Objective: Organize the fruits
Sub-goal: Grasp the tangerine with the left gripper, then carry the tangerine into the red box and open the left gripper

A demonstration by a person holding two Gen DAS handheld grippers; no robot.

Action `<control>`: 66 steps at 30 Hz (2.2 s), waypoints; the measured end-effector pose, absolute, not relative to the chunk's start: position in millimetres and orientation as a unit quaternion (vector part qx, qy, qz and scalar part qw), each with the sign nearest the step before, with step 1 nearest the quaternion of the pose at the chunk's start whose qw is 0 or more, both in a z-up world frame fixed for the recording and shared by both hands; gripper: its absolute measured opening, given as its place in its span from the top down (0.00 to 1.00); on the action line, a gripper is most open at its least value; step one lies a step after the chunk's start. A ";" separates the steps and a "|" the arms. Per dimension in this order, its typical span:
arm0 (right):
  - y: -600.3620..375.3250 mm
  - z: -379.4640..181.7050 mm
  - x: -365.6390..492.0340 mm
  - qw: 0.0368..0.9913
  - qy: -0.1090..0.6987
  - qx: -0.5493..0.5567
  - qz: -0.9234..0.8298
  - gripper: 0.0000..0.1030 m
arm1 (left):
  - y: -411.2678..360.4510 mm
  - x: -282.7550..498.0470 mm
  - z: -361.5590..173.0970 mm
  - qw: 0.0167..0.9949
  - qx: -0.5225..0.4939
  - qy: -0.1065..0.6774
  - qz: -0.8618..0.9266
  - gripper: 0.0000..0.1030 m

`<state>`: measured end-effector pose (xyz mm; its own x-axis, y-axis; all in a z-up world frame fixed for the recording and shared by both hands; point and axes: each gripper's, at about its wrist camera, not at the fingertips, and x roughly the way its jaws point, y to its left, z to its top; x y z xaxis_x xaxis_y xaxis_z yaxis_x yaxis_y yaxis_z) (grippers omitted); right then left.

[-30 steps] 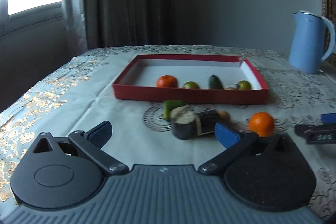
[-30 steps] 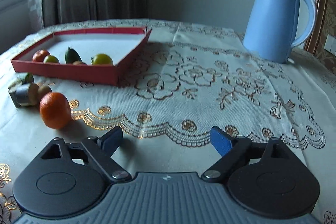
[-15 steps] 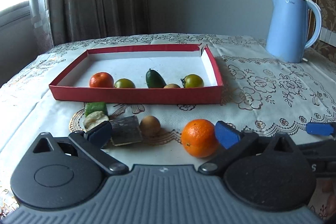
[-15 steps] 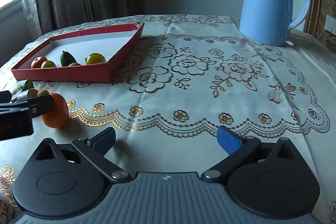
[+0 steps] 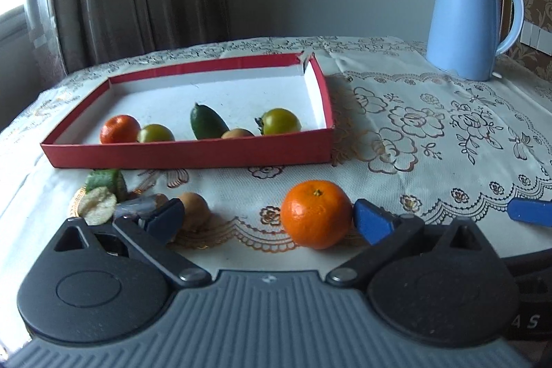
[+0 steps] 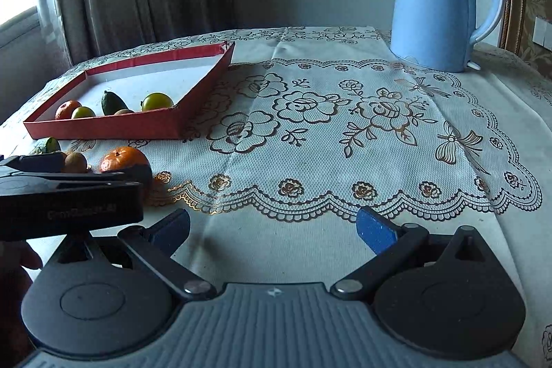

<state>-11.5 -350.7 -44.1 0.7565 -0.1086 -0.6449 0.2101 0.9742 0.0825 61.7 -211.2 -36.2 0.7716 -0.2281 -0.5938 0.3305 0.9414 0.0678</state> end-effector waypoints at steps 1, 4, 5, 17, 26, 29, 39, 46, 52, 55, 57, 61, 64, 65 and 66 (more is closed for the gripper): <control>-350.7 -44.2 -11.8 0.934 0.338 0.076 -0.085 0.00 | -212.1 61.8 -36.7 0.938 0.086 0.301 -0.147 0.00; -350.7 -44.3 -11.8 0.934 0.338 0.075 -0.085 0.00 | -215.1 61.7 -37.6 0.939 0.091 0.298 -0.147 0.02; -350.8 -44.2 -11.9 0.934 0.338 0.074 -0.085 0.00 | -215.7 61.2 -37.6 0.939 0.093 0.296 -0.146 0.03; -349.2 -44.3 -10.9 0.935 0.338 0.069 -0.086 0.00 | -219.1 54.1 -33.7 0.929 0.079 0.298 -0.203 0.60; -354.3 -44.1 -12.6 0.937 0.328 0.088 -0.083 0.00 | -204.4 47.5 -26.8 0.939 0.100 0.287 -0.160 0.61; -354.5 -44.0 -12.9 0.937 0.328 0.088 -0.083 0.00 | -199.2 41.0 -19.6 0.943 0.102 0.274 -0.158 0.61; -352.1 -44.9 -12.1 0.937 0.330 0.081 -0.086 0.00 | -172.7 32.7 -2.9 0.955 0.103 0.245 -0.135 0.61; -349.3 -45.3 -10.5 0.936 0.334 0.070 -0.089 0.00 | -142.6 47.9 -0.2 0.960 0.098 0.242 -0.102 0.61; -346.6 -45.9 -8.9 0.935 0.338 0.060 -0.092 0.00 | -100.7 87.9 16.0 0.967 0.079 0.234 -0.065 0.61; -345.6 -46.2 -8.1 0.934 0.341 0.055 -0.094 0.00 | -82.2 118.0 23.9 0.970 0.082 0.228 -0.037 0.61; -345.0 -46.2 -7.4 0.934 0.342 0.052 -0.095 0.00 | -73.2 141.1 26.0 0.969 0.077 0.235 -0.021 0.61; -344.5 -46.1 -6.9 0.933 0.343 0.049 -0.096 0.00 | -65.3 179.8 23.1 0.966 0.082 0.244 0.007 0.61; -343.9 -46.3 -6.2 0.933 0.344 0.047 -0.096 0.00 | -62.3 201.5 16.7 0.964 0.078 0.252 0.020 0.61; -343.9 -46.2 -6.0 0.933 0.344 0.047 -0.096 0.00 | -61.8 206.8 14.3 0.963 0.077 0.255 0.023 0.61; -344.0 -46.2 -6.0 0.933 0.344 0.046 -0.096 0.00 | -61.2 210.8 11.9 0.963 0.076 0.258 0.025 0.61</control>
